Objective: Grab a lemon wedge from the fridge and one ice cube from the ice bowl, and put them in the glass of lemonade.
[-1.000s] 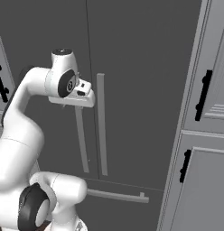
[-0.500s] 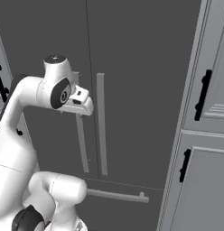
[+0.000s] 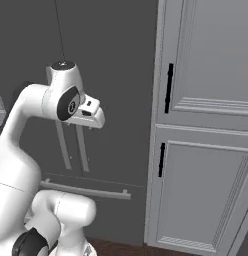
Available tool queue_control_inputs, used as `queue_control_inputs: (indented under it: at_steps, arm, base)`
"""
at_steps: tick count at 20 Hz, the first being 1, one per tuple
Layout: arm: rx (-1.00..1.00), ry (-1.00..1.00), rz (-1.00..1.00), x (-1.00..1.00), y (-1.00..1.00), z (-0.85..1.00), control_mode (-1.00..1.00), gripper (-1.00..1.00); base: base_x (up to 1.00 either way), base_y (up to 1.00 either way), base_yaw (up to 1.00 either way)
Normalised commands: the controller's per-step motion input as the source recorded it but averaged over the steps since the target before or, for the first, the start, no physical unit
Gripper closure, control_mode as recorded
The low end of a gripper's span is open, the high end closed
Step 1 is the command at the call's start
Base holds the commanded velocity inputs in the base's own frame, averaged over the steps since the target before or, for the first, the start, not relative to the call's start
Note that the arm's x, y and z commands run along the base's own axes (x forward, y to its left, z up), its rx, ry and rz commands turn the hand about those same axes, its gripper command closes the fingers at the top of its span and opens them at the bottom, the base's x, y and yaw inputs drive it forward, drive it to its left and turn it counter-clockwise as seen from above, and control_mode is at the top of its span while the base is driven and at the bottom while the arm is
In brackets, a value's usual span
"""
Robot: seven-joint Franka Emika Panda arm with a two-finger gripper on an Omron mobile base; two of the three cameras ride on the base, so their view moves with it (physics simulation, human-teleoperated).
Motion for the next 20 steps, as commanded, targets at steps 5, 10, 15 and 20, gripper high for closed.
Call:
queue_control_inputs:
  at_steps: [5, 10, 15, 20]
  arm:
    - [0.00, 0.00, 0.00, 0.00, 0.00, 0.00, 1.00, -1.00]
    - [0.00, 0.00, 0.00, 0.00, 0.00, 0.00, 1.00, -1.00]
    - [0.00, 0.00, 0.00, 0.00, 0.00, 0.00, 1.00, -1.00]
    - [0.00, 0.00, 0.00, 0.00, 0.00, 0.00, 1.00, -1.00]
  base:
    - [-0.64, 0.00, 0.24]
    - [-0.61, 0.00, 0.23]
    - [-0.05, 0.06, 0.09]
    - [0.15, 0.43, -0.11]
